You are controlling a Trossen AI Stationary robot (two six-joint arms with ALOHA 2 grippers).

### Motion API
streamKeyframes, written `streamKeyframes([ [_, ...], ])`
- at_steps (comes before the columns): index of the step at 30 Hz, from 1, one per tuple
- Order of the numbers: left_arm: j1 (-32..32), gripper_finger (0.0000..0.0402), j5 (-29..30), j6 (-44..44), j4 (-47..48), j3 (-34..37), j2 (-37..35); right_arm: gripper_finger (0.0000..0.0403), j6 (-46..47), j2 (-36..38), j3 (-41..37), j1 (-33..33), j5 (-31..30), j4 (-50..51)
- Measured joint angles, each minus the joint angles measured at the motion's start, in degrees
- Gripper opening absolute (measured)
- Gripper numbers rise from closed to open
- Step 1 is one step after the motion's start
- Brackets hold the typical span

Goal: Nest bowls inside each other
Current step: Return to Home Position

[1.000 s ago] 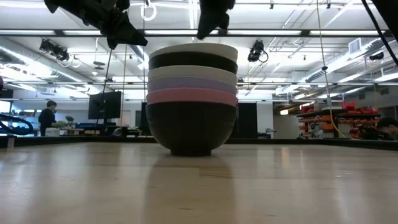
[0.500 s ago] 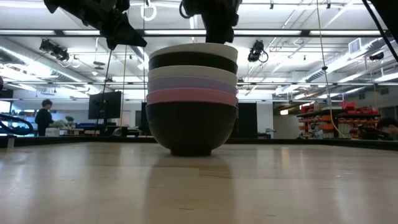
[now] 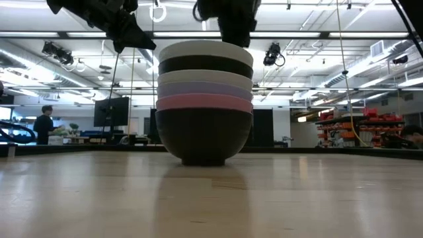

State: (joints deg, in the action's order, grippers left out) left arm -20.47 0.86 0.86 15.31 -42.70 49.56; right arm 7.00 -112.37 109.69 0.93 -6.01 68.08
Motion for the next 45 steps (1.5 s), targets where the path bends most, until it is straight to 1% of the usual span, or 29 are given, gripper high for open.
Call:
streamKeyframes([
  [2, 0.0, 0.0011, 0.01, -0.09, -0.09, 0.0, -0.02, 0.0001, -0.18, 1.51, 0.0, 0.03, -2.08, -0.09],
  [6, 0.0, 0.0018, 0.01, -1.53, -1.0, 0.0, -0.02, 0.0001, -0.53, 6.89, 0.0, 1.38, -10.85, -0.1],
  [9, 0.0, 0.0025, 0.02, -1.55, -1.77, 0.0, -0.07, 0.0, -0.1, 12.75, -0.46, 4.12, -15.63, -2.02],
  [11, -0.02, 0.0026, 0.02, -1.55, -1.73, 0.0, -0.13, 0.0, 0.37, 17.13, -2.6, 6.75, -17.5, -4.9],
  [14, 0.07, 0.0022, 0.01, -1.47, -1.75, 0.0, -0.17, 0.0, 0.91, 25.01, -10.04, 10.83, -18.59, -13.12],
  [18, 1.36, 0.0012, 0.04, -0.22, -0.92, 0.0, -0.18, 0.0001, 2.67, 35.58, -24.73, 16.12, -18.82, -26.32],
  [20, 2.59, 0.0009, 0.0, -0.28, -0.84, 0.0, -0.17, 0.0001, 4.46, 40.06, -31.64, 17.93, -18.87, -30.65],
  [24, 4.83, 0.0014, 1.08, -0.18, -0.39, 0.07, -0.17, 0.0001, 7.71, 46.91, -42.73, 20.59, -19.85, -37.51],
  [27, 6.33, 0.002, 4.33, 0.27, -4.91, 4.46, -1.44, 0.0003, 8.8, 50.96, -49.81, 22.88, -20.72, -41.92],
  [30, 6.0, 0.0021, 4.76, 1.49, -10.39, 11.08, -4.9, 0.0003, 9.72, 54.89, -56.2, 25.15, -22.44, -46.6],
  [32, 5.51, 0.0022, 4.97, 1.85, -13.42, 14.12, -8.15, 0.0003, 9.81, 57.27, -59.85, 25.82, -22.71, -50.36],
  [34, 5.18, 0.0022, 4.98, 2.27, -14.9, 15.67, -11.11, 0.0004, 9.47, 59.44, -62.99, 26.01, -22.77, -54.33],
  [40, 4.87, 0.0017, 5.07, 2.54, -15.13, 19.47, -19.94, 0.0008, 6.76, 63.98, -72.13, 26.01, -22.81, -66.13],
  [43, 4.9, 0.0013, 5.38, 2.9, -18.45, 22.03, -24.01, 0.0008, 3.97, 65.91, -76.88, 26.01, -22.81, -74.46],
  [45, 4.9, 0.0012, 5.41, 2.99, -19.66, 23.25, -26.14, 0.0008, 3.1, 67.23, -79.09, 26.01, -22.79, -77.49],
])
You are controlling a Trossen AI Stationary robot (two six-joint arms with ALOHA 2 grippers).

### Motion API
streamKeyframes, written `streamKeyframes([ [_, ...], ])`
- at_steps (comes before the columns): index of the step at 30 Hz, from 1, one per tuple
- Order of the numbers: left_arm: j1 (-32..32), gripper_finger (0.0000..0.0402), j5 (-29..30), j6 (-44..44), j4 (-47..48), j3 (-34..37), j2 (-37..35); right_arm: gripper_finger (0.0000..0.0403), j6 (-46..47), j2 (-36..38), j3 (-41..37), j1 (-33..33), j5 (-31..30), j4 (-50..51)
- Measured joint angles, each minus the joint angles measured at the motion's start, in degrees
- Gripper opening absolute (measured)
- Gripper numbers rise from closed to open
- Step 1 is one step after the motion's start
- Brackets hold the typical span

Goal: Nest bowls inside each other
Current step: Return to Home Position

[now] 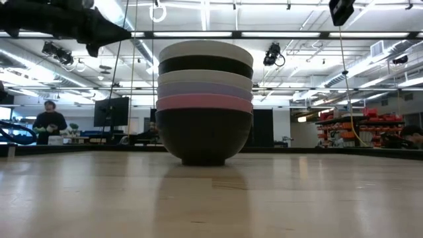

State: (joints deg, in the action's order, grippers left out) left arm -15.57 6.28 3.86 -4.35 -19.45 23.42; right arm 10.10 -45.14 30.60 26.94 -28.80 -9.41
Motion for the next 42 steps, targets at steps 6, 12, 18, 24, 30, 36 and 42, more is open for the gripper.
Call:
streamKeyframes([
  [6, 0.0, 0.0021, 0.1, 0.04, -0.93, 3.39, -5.37, 0.0007, 0.1, 3.39, -3.93, 0.0, 0.05, -3.63],
  [12, 0.0, 0.0017, 0.14, 0.02, -2.55, 6.08, -10.21, 0.0007, -3.45, 4.46, -7.47, 0.0, 0.81, -12.06],
  [18, 0.0, 0.0014, 0.14, -0.02, -2.38, 6.83, -13.53, 0.0007, -5.99, 4.63, -10.47, 0.0, 1.54, -19.28],
  [24, 0.0, 0.0024, 0.14, 0.0, -2.29, 6.83, -15.42, 0.0007, -7.61, 4.66, -14.35, 0.0, 2.31, -26.31],
  [30, 0.0, 0.0015, 0.14, -0.04, -1.38, 6.83, -15.78, 0.0007, -8.46, 5.9, -16.8, 0.0, 3.61, -29.48],
  [36, 0.0, 0.0011, 0.14, -0.02, -1.01, 6.83, -15.78, 0.0007, -9.73, 6.55, -19.9, 0.0, 6.06, -35.21],
  [42, 0.01, 0.0021, 0.14, 0.17, -0.9, 6.83, -15.76, 0.0007, -9.92, 6.53, -22.87, 0.0, 7.94, -39.89],
])
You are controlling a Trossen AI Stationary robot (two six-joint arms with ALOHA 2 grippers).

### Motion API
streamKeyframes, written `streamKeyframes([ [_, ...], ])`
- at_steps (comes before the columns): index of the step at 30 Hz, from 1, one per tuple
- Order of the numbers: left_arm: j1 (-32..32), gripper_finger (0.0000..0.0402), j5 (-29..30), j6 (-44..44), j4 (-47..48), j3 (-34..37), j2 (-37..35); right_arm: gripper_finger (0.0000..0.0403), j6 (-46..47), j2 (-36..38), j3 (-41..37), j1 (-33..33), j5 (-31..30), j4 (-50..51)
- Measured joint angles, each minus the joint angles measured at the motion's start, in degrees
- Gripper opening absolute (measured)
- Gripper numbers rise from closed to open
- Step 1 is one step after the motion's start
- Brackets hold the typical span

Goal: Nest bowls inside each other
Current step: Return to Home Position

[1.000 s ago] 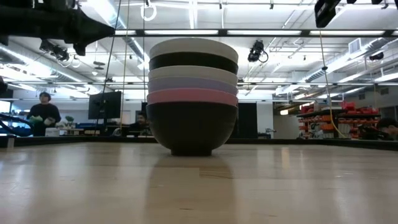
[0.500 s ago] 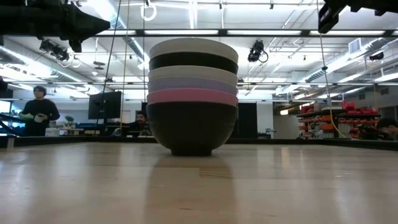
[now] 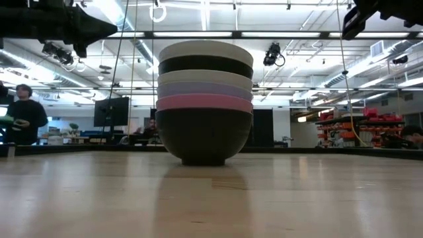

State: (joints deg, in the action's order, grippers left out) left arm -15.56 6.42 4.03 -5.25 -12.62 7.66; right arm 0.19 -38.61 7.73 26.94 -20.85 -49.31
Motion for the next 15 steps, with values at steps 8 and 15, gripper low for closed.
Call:
streamKeyframes([
  [8, 0.04, 0.0011, 0.0, 0.18, 1.0, 0.0, 0.04, 0.0007, -1.27, 0.0, -1.69, 0.0, 0.76, -3.26],
  [15, 0.05, 0.0021, 0.6, 0.04, 1.2, 0.0, 0.04, 0.0007, -5.03, 0.03, -1.75, 0.0, 3.14, -7.25],
])
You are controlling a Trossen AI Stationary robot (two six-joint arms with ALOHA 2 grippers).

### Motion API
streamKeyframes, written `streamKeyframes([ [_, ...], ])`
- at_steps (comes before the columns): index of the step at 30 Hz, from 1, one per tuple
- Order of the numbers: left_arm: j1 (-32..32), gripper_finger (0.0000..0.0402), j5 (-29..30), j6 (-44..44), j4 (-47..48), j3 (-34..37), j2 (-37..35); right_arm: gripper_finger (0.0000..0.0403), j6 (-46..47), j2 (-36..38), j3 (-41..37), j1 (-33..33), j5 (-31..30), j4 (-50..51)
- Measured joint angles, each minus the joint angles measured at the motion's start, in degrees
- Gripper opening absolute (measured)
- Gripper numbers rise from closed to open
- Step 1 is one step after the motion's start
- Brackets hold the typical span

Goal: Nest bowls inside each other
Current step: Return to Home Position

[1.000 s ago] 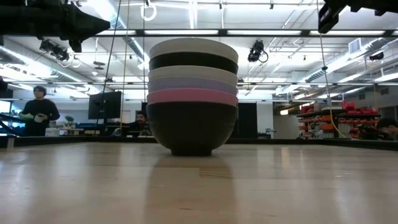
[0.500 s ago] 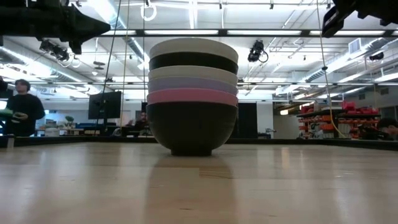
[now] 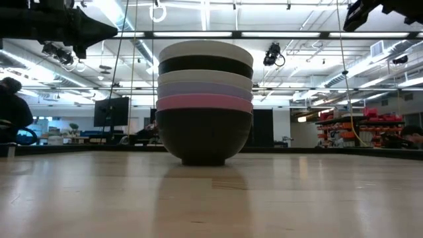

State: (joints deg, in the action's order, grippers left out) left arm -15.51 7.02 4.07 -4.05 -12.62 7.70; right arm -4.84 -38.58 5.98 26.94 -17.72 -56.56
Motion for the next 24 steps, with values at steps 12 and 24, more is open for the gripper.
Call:
streamKeyframes([
  [12, 0.0, 0.0012, 0.07, 0.2, 0.0, 0.0, 0.0, 0.0007, -7.16, 8.64, -0.02, 0.0, 0.4, -1.02],
  [24, 0.0, 0.002, 0.07, -0.22, -3.3, -0.02, -0.02, 0.0007, -11.83, 20.29, -0.01, 0.0, 3.39, 0.88],
])
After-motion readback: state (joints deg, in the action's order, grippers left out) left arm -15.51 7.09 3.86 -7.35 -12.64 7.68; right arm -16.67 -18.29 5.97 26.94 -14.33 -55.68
